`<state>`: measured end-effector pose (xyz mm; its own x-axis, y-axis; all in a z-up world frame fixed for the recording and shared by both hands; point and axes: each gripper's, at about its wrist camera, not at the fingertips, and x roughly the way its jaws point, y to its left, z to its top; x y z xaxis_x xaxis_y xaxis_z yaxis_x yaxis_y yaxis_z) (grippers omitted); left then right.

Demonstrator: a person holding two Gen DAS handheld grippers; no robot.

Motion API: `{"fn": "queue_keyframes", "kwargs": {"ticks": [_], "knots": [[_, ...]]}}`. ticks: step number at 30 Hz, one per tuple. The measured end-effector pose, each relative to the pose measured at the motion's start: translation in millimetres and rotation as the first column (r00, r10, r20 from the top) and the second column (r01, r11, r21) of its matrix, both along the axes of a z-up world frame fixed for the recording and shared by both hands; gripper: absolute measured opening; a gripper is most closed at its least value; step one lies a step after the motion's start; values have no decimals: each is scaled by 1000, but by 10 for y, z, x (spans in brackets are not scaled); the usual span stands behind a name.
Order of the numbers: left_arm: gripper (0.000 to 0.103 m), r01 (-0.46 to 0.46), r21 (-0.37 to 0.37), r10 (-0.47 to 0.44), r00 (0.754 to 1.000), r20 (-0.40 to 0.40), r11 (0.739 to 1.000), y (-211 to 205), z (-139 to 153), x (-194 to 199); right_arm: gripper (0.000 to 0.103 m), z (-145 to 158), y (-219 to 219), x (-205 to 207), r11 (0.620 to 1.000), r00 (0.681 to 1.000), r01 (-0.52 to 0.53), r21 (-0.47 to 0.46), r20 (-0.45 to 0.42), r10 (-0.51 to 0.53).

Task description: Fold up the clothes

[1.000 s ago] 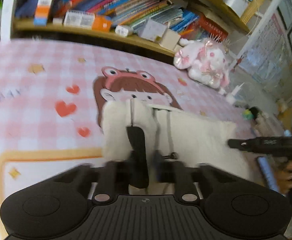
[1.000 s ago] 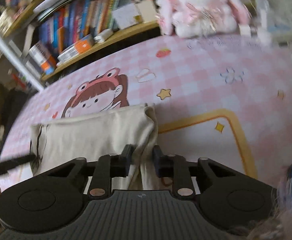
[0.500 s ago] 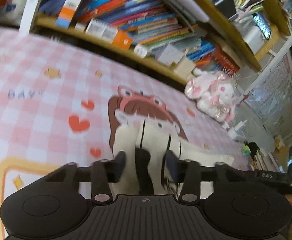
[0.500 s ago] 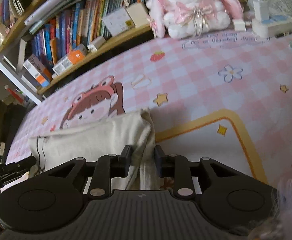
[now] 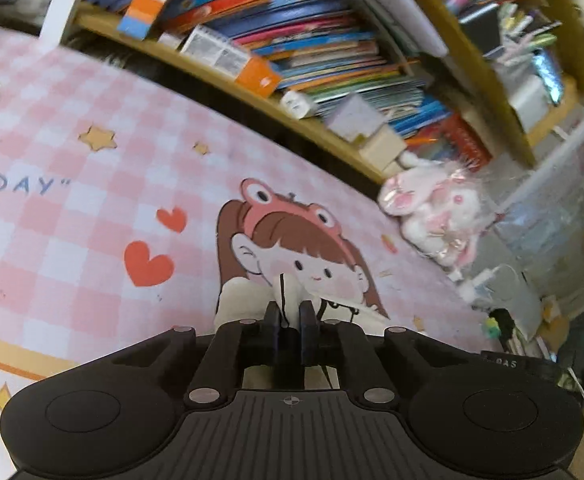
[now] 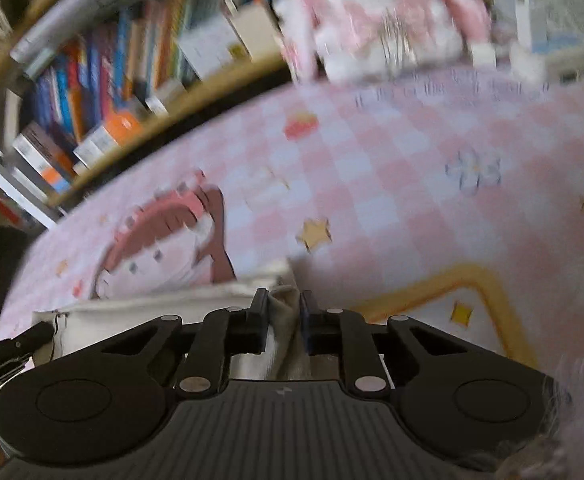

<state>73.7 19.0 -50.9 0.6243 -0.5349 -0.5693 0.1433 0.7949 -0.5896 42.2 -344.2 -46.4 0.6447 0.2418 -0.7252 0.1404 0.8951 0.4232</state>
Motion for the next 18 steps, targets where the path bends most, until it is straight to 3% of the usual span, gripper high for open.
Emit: {"fn": "queue_keyframes", "kwargs": {"ticks": [5, 6, 7, 9, 11, 17, 18], "knots": [[22, -13, 9, 13, 1000, -18, 1000, 5, 15, 6, 16, -17, 16, 24, 1000, 1000, -12, -14, -12, 12], [32, -17, 12, 17, 1000, -20, 1000, 10, 29, -5, 16, -5, 7, 14, 1000, 1000, -11, -10, -8, 11], [51, -21, 27, 21, 1000, -21, 999, 7, 55, -28, 18, 15, -3, -6, 1000, 1000, -6, -7, 1, 6], [80, -32, 70, 33, 999, -21, 997, -2, 101, -91, 22, 73, -28, -78, 1000, 1000, 5, 4, 25, -5], [80, -30, 92, 31, 999, -16, 995, 12, 133, -187, 40, 144, -58, -176, 1000, 998, 16, 17, 54, -17], [75, -54, 48, 56, 997, -43, 997, 86, 108, -539, 41, 203, -159, -589, 999, 997, 29, 45, 65, -32], [68, -54, 39, 55, 998, -42, 998, 74, 107, -583, 41, 179, -166, -639, 998, 998, 30, 54, 58, -33]]}}
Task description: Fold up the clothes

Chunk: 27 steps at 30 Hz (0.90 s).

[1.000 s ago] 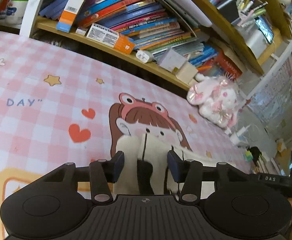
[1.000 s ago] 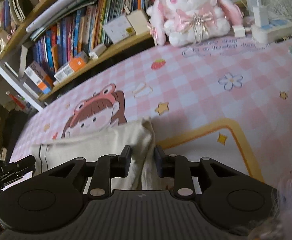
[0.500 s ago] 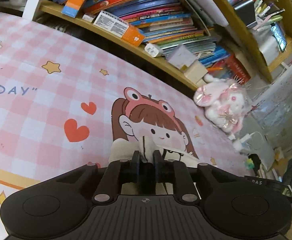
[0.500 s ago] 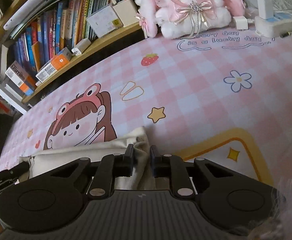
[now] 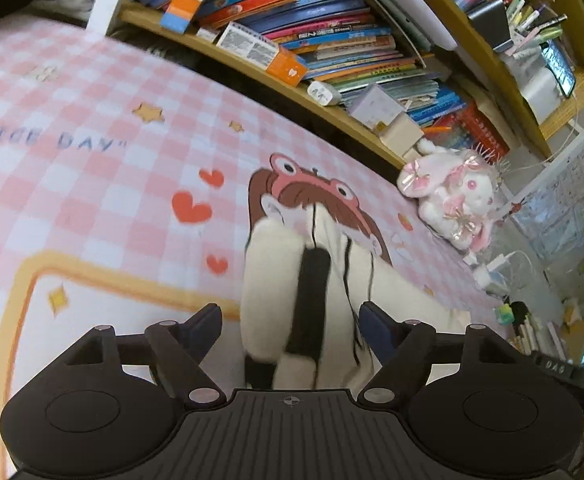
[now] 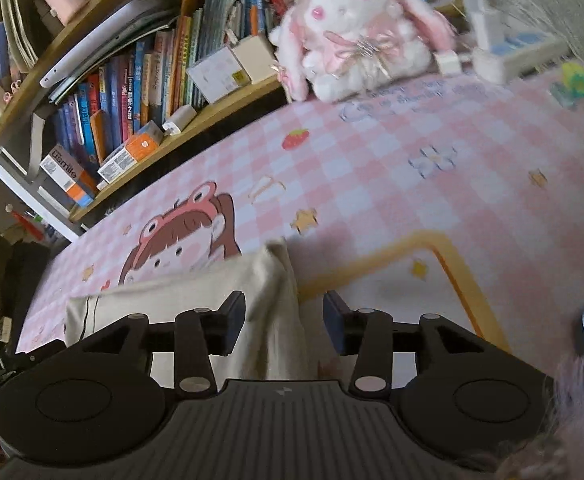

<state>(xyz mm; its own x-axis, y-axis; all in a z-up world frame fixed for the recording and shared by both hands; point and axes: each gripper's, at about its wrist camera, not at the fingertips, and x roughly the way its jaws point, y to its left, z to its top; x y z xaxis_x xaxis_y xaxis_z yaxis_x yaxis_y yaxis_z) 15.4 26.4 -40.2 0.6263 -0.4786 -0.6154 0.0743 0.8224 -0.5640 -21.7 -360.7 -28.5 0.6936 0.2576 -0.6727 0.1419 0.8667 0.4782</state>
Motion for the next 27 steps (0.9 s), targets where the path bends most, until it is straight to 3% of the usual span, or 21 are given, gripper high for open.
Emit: {"fn": "queue_keyframes", "kwargs": {"ticks": [1, 2, 3, 8, 11, 13, 16, 19, 27], "knots": [[47, 7, -7, -7, 1000, 0, 1000, -19, -1, -27, 41, -24, -7, -51, 1000, 1000, 1, 9, -7, -1], [33, 20, -15, -20, 1000, -6, 1000, -44, -7, -38, 41, -50, -11, -96, 1000, 1000, 1, 17, -15, 0], [8, 30, -22, -31, 999, -11, 999, -67, -4, -47, 41, -85, -5, -117, 1000, 1000, -5, 21, -27, 6], [5, 0, -5, 0, 1000, 8, 1000, -104, 97, -80, 40, -162, 20, -138, 1000, 999, -21, 19, -42, 21], [14, -22, 47, 23, 1000, -14, 999, -103, 66, -67, 40, -148, 29, -158, 999, 999, -32, 11, -36, 33], [27, -36, 68, 35, 999, 13, 997, -126, 130, -128, 40, -120, 43, -190, 999, 999, -45, 2, -29, 45], [50, -58, 88, 52, 997, 62, 994, -163, 243, -264, 49, -75, 38, -267, 998, 998, -57, 4, -20, 57], [66, -95, 123, 84, 992, 95, 988, -211, 323, -409, 58, -36, 38, -341, 998, 998, -64, 1, -20, 64], [86, -152, 163, 135, 984, 113, 975, -354, 354, -790, 81, 20, 38, -543, 999, 999, -27, -26, -30, 27]]}}
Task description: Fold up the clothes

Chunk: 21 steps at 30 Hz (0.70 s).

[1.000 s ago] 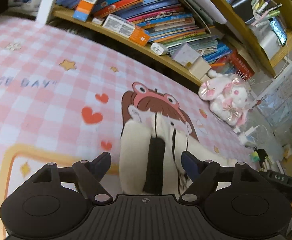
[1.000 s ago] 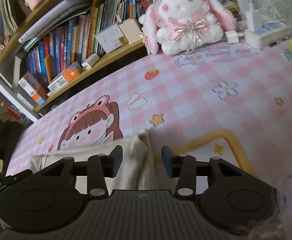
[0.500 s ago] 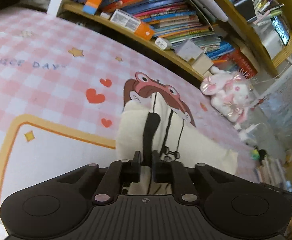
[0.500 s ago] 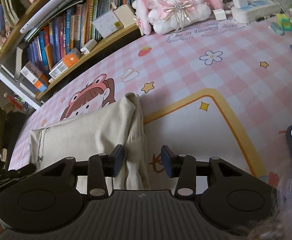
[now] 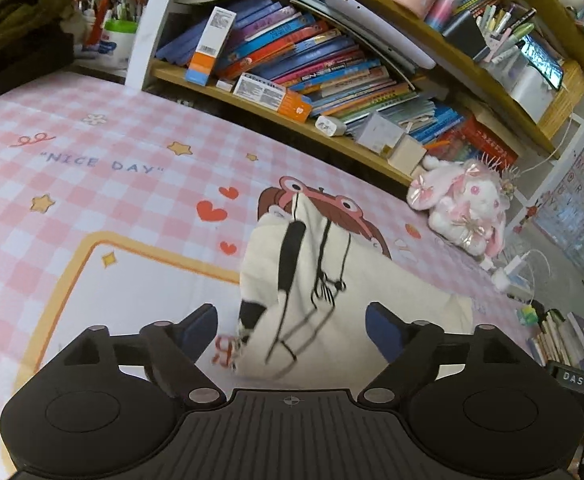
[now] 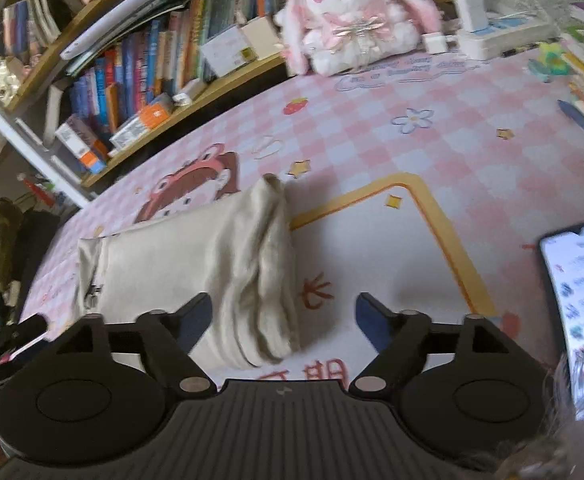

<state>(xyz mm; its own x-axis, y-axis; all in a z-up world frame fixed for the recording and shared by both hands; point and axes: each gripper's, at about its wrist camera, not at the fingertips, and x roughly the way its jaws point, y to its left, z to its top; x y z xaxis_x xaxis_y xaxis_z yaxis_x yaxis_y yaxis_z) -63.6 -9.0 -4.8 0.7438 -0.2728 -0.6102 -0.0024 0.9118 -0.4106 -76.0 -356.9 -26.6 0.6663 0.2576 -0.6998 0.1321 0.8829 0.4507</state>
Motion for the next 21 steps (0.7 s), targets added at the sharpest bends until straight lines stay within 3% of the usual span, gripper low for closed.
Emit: {"fn": "queue_keyframes", "kwargs": {"ticks": [4, 12, 21], "knots": [[95, -22, 24, 22, 1000, -17, 999, -114, -33, -167, 81, -52, 26, -105, 1000, 1000, 0, -8, -29, 0], [98, -33, 156, 46, 996, -80, 987, -321, -81, -306, 86, -28, 152, -276, 997, 998, -63, -49, -15, 63], [98, -12, 193, 29, 996, -89, 981, -405, -72, -369, 88, -69, 119, -384, 998, 998, -55, -37, -34, 53]]}}
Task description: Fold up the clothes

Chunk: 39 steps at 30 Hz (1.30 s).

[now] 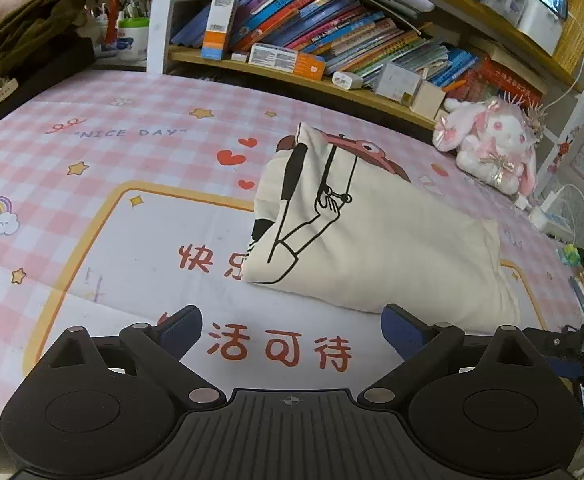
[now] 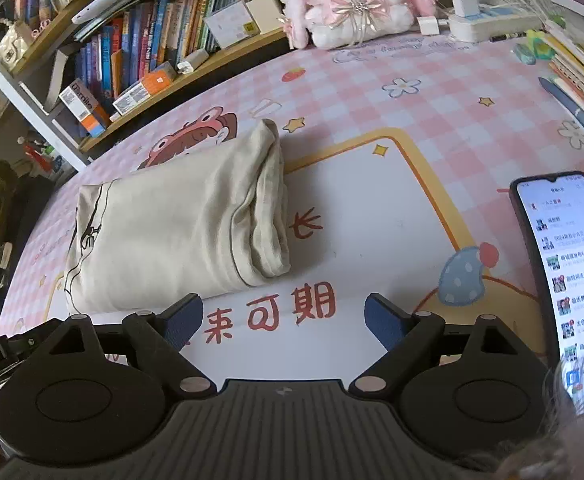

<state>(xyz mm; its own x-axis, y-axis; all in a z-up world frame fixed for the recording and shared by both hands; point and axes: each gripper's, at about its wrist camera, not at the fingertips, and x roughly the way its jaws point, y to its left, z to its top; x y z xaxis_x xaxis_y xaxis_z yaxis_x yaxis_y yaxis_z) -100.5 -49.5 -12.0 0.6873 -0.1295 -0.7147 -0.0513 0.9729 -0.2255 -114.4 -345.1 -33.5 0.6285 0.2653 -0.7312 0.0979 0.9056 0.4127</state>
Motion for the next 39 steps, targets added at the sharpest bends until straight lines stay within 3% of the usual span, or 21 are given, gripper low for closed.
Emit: {"fn": "queue_keyframes", "kwargs": {"ticks": [16, 20, 24, 28, 29, 32, 35, 36, 39], "knots": [[98, 55, -57, -54, 998, 17, 997, 269, -3, 388, 88, -10, 117, 168, 998, 998, 65, 22, -19, -64], [98, 60, -99, -59, 998, 13, 993, 447, -19, 576, 88, 12, 188, 296, 994, 995, 94, 48, -12, -94], [96, 71, -189, -74, 997, -9, 979, 665, -109, 776, 88, -15, 184, 430, 985, 990, 140, 104, -24, -138], [89, 69, -295, -87, 995, -48, 953, 827, -235, 999, 84, -49, 137, 556, 971, 984, 180, 155, -34, -177], [87, 72, -315, -95, 994, -58, 946, 846, -267, 1054, 79, -60, 122, 582, 969, 982, 188, 163, -36, -184], [82, 96, -345, -134, 987, -88, 934, 819, -361, 1211, 65, -120, 90, 685, 961, 978, 204, 187, -70, -194], [78, 123, -352, -166, 981, -95, 928, 744, -389, 1310, 60, -149, 106, 755, 958, 978, 207, 197, -80, -194], [74, 127, -357, -174, 979, -102, 925, 716, -394, 1334, 60, -149, 116, 770, 959, 978, 205, 195, -77, -193], [45, 135, -370, -193, 974, -123, 919, 650, -406, 1368, 52, -156, 133, 783, 958, 977, 210, 196, -85, -197]]}}
